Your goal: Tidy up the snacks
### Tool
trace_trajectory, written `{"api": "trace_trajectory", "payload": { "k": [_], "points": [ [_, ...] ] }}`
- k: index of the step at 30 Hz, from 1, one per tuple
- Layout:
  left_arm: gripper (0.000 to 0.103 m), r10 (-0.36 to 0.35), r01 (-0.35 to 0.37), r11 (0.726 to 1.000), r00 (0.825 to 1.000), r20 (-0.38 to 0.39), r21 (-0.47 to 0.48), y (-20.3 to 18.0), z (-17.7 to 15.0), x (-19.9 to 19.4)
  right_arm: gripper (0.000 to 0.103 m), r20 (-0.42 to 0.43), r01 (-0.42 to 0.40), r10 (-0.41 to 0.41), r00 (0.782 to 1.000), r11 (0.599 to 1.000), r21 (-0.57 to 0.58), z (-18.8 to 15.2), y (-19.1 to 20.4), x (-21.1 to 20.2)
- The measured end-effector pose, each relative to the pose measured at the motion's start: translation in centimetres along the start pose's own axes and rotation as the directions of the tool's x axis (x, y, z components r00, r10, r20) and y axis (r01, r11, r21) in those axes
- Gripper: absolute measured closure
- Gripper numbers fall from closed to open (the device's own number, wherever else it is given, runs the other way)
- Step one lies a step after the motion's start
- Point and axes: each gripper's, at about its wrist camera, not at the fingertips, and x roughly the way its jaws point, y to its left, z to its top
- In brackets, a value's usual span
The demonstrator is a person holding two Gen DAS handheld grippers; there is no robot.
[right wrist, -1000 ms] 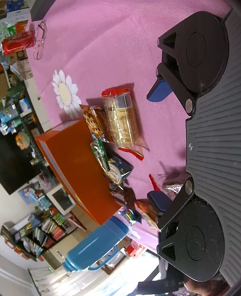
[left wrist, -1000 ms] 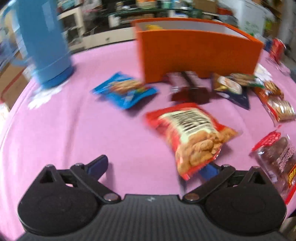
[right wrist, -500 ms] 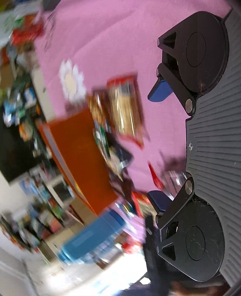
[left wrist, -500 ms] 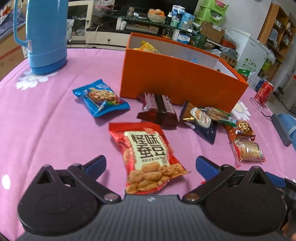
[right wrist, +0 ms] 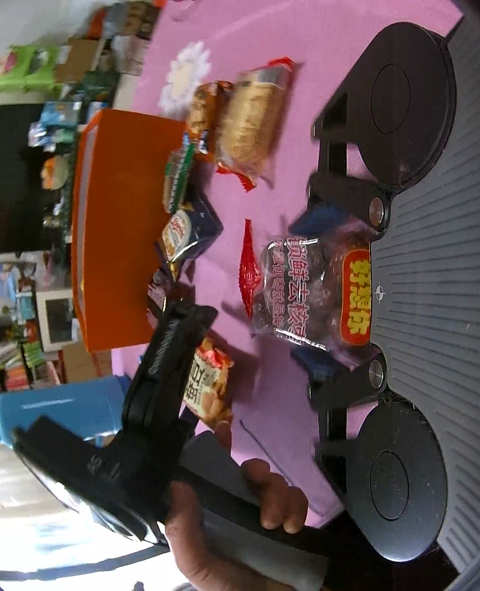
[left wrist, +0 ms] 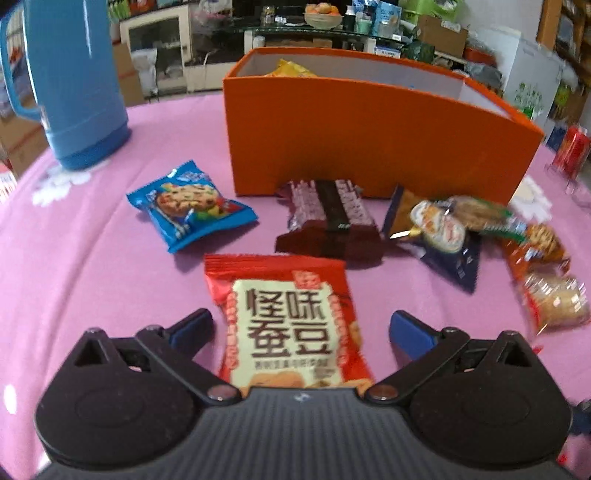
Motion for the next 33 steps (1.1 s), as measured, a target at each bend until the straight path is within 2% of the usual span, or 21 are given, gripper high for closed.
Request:
{"api": "trace_trajectory", "payload": {
  "k": [1,3,5,8,11,13,14,16,19,21,22,23,24,25,26,28,33],
  "points": [
    [0.005,0.014,-0.014,1.000,1.000,0.010,0.019,0.0,-0.2,-0.2,0.058,0.001,-0.002,0.002,1.000,1.000,0.003,0.0,0.0,0.0],
    [0.014,0.000,-0.001,1.000,1.000,0.011,0.024,0.8,-0.3,-0.6,0.058,0.003,0.004,-0.004,1.000,1.000,0.001,0.0,-0.2,-0.1],
    [0.018,-0.014,0.014,0.999,1.000,0.005,0.031,1.5,-0.6,-1.1,0.058,0.003,0.059,-0.059,0.998,0.998,0.014,0.0,-0.8,-0.2],
    [0.018,-0.016,0.015,0.999,1.000,0.007,0.043,2.6,-1.6,-2.0,0.058,0.000,0.110,-0.110,0.994,0.992,0.067,0.0,-2.8,-0.5],
    [0.018,-0.015,0.015,0.999,1.000,0.000,0.043,3.3,-2.2,-2.7,0.054,0.002,0.109,-0.110,0.994,0.990,0.086,-0.2,-3.6,-0.8],
    [0.009,-0.009,0.010,0.999,1.000,-0.008,0.034,3.8,-2.4,-3.0,0.031,-0.002,0.094,-0.094,0.996,0.992,0.083,-0.2,-3.3,-0.8],
    [0.000,-0.006,0.006,1.000,1.000,0.005,0.027,3.9,-2.4,-3.3,0.027,0.000,0.074,-0.075,0.997,0.993,0.096,-0.2,-3.2,-0.9],
    [0.001,-0.003,0.001,1.000,0.999,0.046,0.024,4.0,-2.2,-3.8,0.026,0.028,0.053,-0.057,0.998,0.991,0.125,-0.2,-3.5,-1.5],
    [0.001,-0.018,0.017,1.000,0.999,0.038,0.026,3.6,-1.6,-3.0,0.023,0.036,0.091,-0.096,0.995,0.989,0.120,0.0,-3.3,-1.4],
    [0.001,-0.008,0.008,1.000,1.000,0.004,0.028,3.2,-1.7,-1.6,0.024,0.007,0.087,-0.088,0.996,0.988,0.127,-0.2,-3.3,-0.7],
    [0.002,0.000,-0.001,1.000,1.000,0.026,0.026,3.0,-2.0,-1.4,0.029,0.009,0.095,-0.097,0.995,0.989,0.110,-0.3,-3.0,-0.6],
    [0.009,-0.006,0.005,1.000,0.999,0.037,0.024,2.9,-2.0,-1.4,0.032,0.002,0.115,-0.115,0.993,0.991,0.068,-0.3,-2.5,-0.4],
    [0.033,-0.026,0.025,0.999,0.999,0.047,0.021,2.9,-2.0,-1.7,0.041,0.002,0.128,-0.128,0.992,0.991,0.035,-0.3,-2.2,-0.1],
    [0.037,-0.050,0.049,0.999,0.997,0.051,0.020,2.9,-1.9,-2.2,0.053,0.007,0.131,-0.131,0.991,0.991,0.017,-0.4,-1.9,-0.2],
    [0.038,-0.060,0.060,0.998,0.997,0.044,0.011,3.1,-1.8,-2.4,0.057,0.012,0.121,-0.121,0.993,0.992,0.022,-0.4,-2.0,-0.4],
    [0.040,-0.090,0.090,0.996,0.995,0.049,0.002,3.4,-1.9,-3.3,0.059,0.014,0.089,-0.090,0.996,0.994,0.059,-0.3,-2.5,-0.7],
    [0.040,-0.123,0.125,0.992,0.990,0.064,-0.031,4.7,-2.2,-5.8,0.059,0.041,-0.003,-0.004,0.999,0.983,0.183,0.2,-3.8,-2.3]
  ]
}}
